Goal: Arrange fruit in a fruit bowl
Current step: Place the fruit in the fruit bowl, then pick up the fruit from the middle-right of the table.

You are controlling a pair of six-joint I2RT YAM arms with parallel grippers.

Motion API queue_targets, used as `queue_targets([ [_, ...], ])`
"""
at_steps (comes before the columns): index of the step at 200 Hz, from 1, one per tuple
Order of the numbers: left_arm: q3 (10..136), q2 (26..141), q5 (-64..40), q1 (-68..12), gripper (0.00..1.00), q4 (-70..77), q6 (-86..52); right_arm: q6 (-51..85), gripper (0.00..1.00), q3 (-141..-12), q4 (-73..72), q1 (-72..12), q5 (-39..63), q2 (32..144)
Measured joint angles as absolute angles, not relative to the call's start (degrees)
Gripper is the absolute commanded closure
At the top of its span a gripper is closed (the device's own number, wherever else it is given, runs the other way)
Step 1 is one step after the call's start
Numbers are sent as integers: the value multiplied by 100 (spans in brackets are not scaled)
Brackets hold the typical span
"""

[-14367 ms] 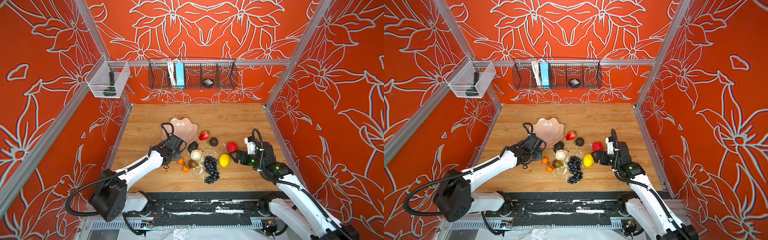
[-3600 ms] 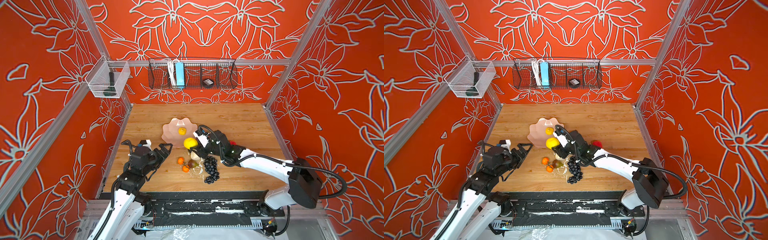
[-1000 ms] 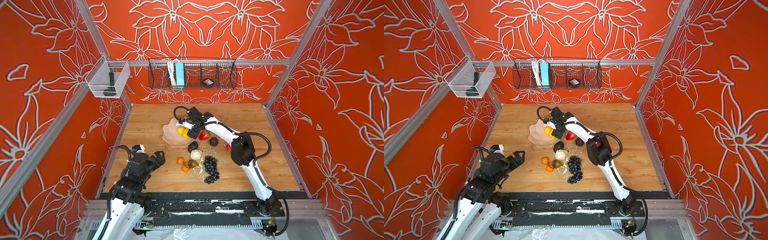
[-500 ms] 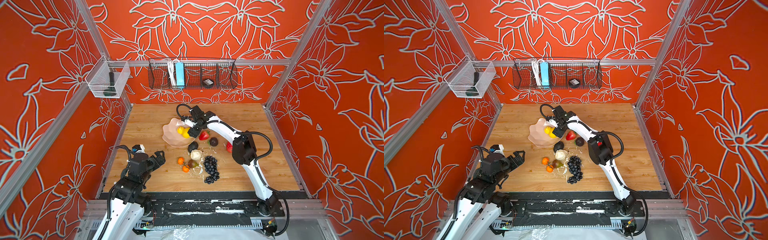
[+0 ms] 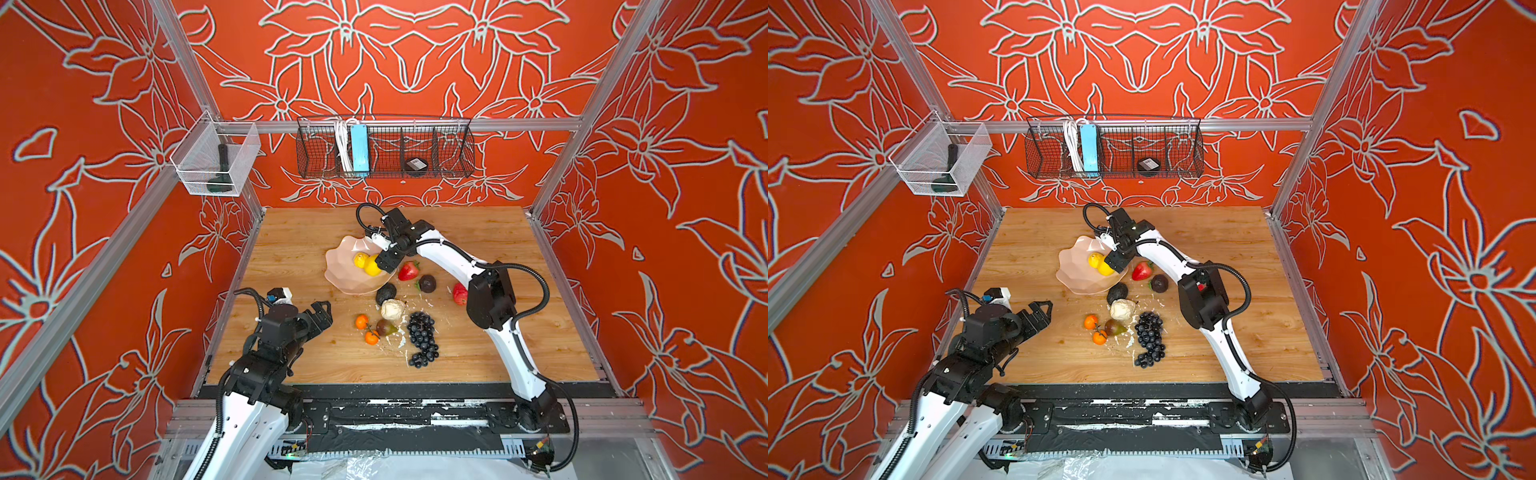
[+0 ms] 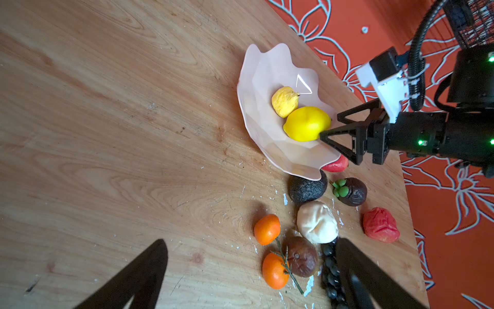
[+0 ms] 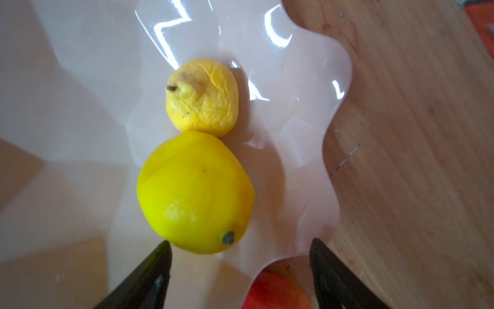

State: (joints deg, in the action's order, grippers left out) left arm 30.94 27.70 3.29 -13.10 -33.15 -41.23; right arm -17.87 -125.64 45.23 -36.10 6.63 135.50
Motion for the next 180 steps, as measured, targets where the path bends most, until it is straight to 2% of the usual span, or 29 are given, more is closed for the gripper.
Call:
queue_targets([
  [40, 3094, 3258, -8, -1313, 2, -3170, -4007, -1455, 19, -11909, 4429, -3594, 794, 12844],
  [93, 3194, 4134, -690, -1313, 3, -2976, -3841, -613, 20, -9870, 3638, -3583, 834, 10794],
  [136, 3271, 4270, -1037, -1315, 3, -2862, -3791, 226, 21, -7865, 3148, -3192, 106, 9238],
  [180, 3135, 4230, -1109, -1323, 3, -2705, -3791, 1140, 21, -6619, 3129, -2556, -805, 8582],
])
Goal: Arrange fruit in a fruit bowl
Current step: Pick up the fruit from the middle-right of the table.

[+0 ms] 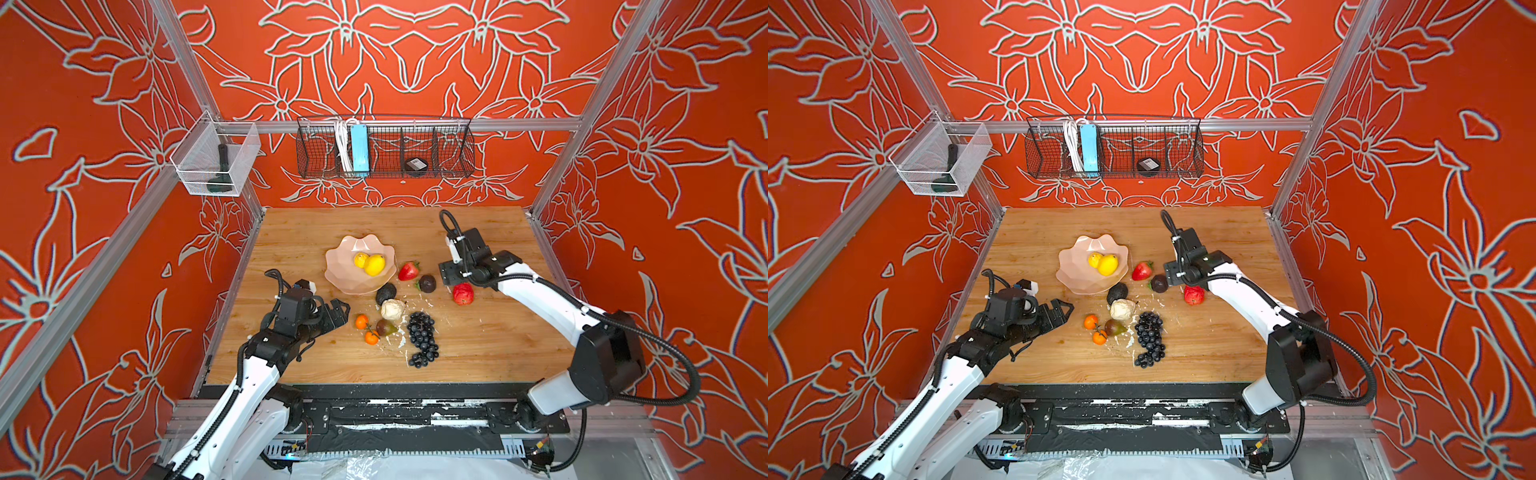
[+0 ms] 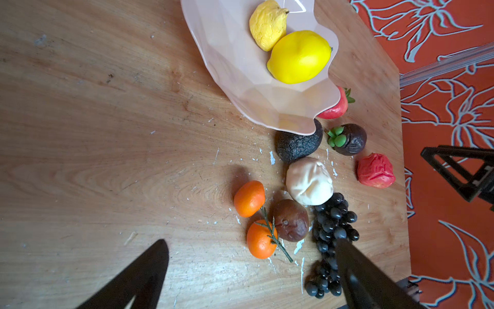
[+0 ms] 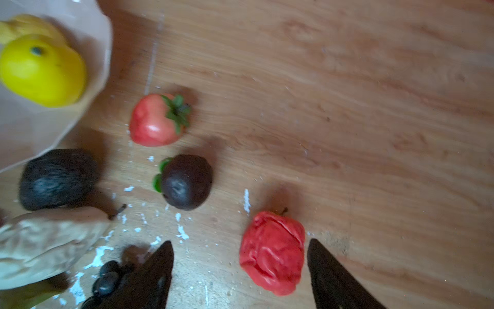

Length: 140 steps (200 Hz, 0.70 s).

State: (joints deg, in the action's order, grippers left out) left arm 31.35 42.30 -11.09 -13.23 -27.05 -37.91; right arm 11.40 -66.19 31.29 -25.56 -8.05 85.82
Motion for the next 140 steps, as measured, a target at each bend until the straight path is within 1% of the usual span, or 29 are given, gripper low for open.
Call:
queue_targets([
  [22, 3094, 4187, -1109, -1356, 3, -2674, -3789, 1503, 20, -6248, 3111, -2316, -869, 8484],
  [31, 3094, 4167, -1109, -1374, 3, -2661, -3789, 1623, 15, -6176, 3111, -2239, -862, 8488],
  [51, 3087, 4117, -1105, -1409, 3, -2635, -3789, 1894, 11, -6145, 3116, -2069, -851, 8582],
  [104, 2987, 4062, -1059, -1470, 3, -2626, -3750, 2305, 14, -6042, 2998, -1911, -517, 9078],
  [140, 2987, 4062, -1057, -1474, 2, -2624, -3745, 2351, 17, -5942, 2908, -1905, -429, 9174],
])
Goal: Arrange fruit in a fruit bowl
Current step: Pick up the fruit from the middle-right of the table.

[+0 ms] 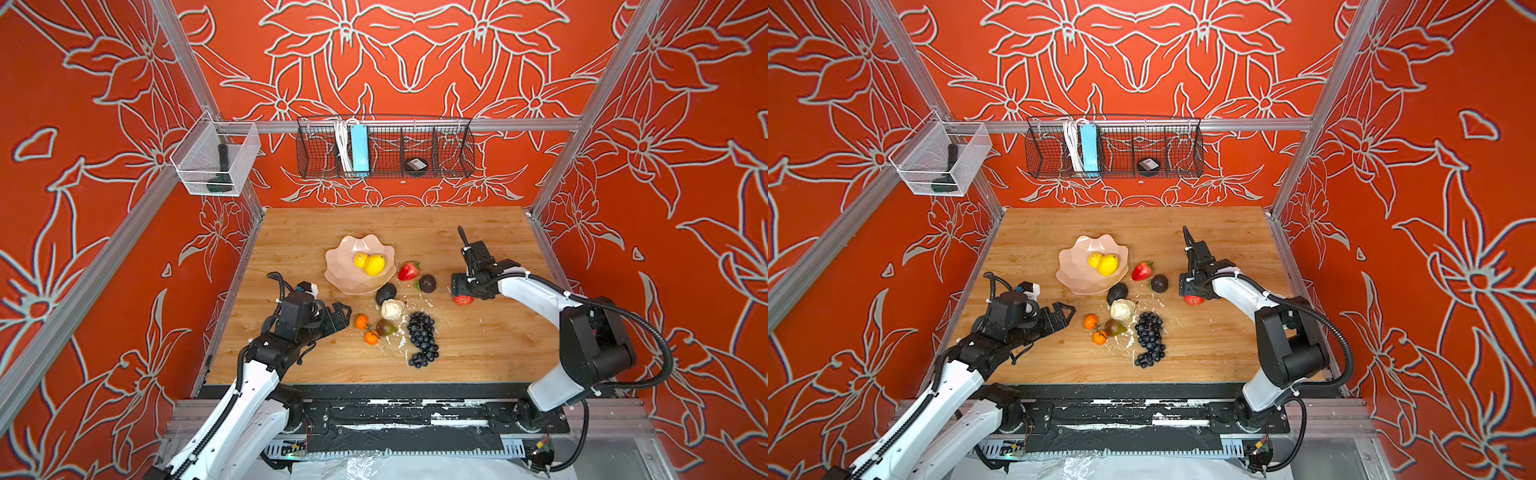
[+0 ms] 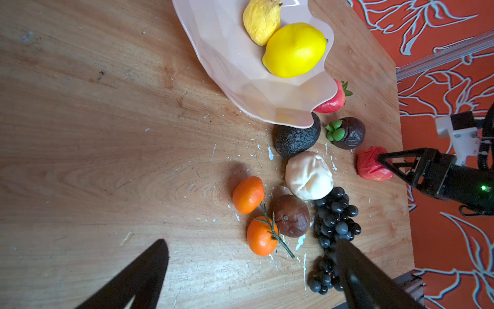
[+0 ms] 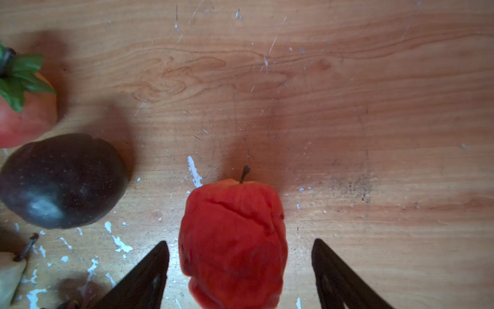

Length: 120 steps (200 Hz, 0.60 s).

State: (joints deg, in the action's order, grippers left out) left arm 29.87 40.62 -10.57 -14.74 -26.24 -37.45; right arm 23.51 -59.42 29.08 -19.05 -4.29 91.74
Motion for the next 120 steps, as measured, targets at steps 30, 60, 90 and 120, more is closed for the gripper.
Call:
queue_targets([
  [30, 2987, 4064, -1055, -1474, 2, -2622, -3747, 2355, 22, -5918, 2783, -1905, -388, 9321],
  [60, 2987, 4069, -1055, -1474, 2, -2620, -3745, 2333, 27, -5848, 2705, -1905, -353, 9443],
  [90, 2987, 4101, -1055, -1474, 2, -2600, -3747, 2294, 32, -5835, 2650, -1905, -353, 9461],
  [120, 2987, 4136, -1057, -1474, 2, -2596, -3747, 2283, 33, -5819, 2620, -1905, -353, 9461],
])
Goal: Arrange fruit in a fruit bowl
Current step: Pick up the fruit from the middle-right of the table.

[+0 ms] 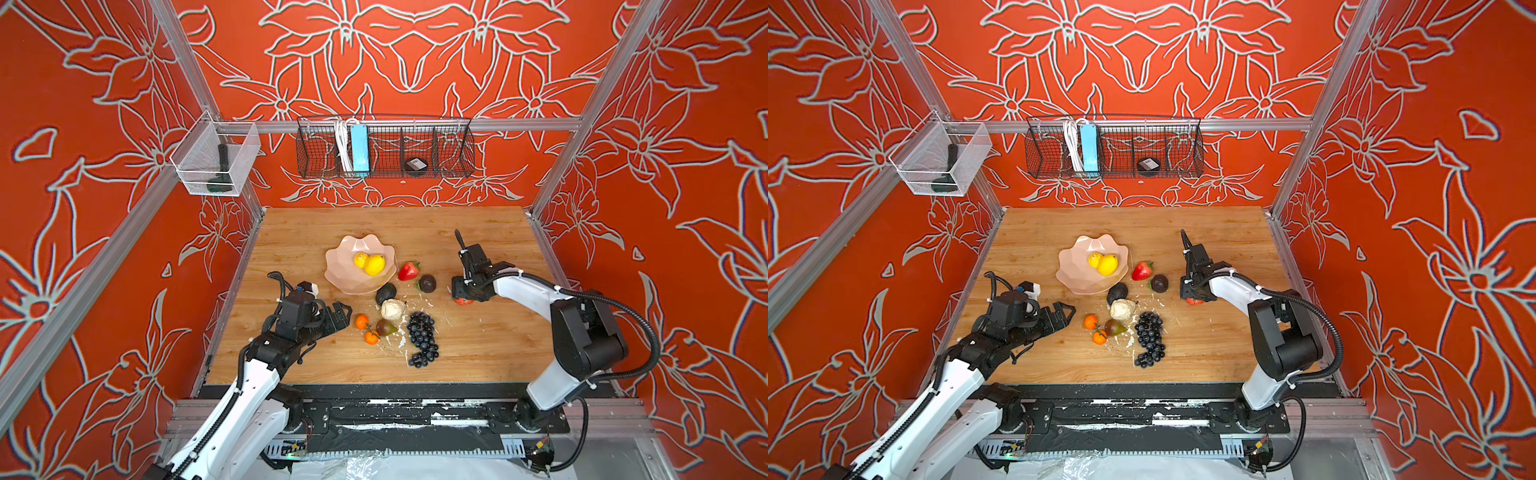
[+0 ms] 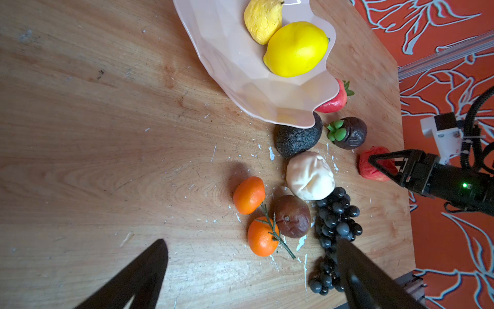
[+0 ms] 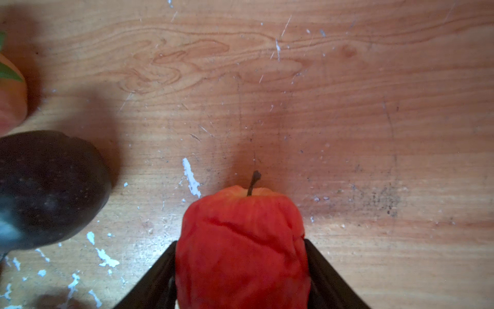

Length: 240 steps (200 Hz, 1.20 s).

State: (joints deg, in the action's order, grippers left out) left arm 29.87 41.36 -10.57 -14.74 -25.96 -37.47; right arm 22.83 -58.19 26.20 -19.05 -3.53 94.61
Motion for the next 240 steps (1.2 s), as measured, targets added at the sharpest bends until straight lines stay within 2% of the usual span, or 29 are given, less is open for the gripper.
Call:
queue_targets([
  [83, 2987, 4215, -1061, -1474, 2, -2552, -3747, 2241, 23, -5800, 2626, -1920, -344, 9520],
  [139, 2987, 4217, -1059, -1474, 2, -2550, -3747, 2196, 33, -5800, 2624, -1920, -281, 9588],
  [182, 2987, 4217, -1096, -1474, 2, -2523, -3754, 2178, 35, -5734, 2602, -1922, -169, 9500],
  [208, 3006, 4283, -1267, -1474, 2, -2480, -3785, 2137, 36, -5468, 2517, -1933, 78, 9039],
  [240, 3334, 4584, -1555, -1474, 2, -2506, -3817, 1957, 37, -5137, 2134, -2182, 495, 7972],
])
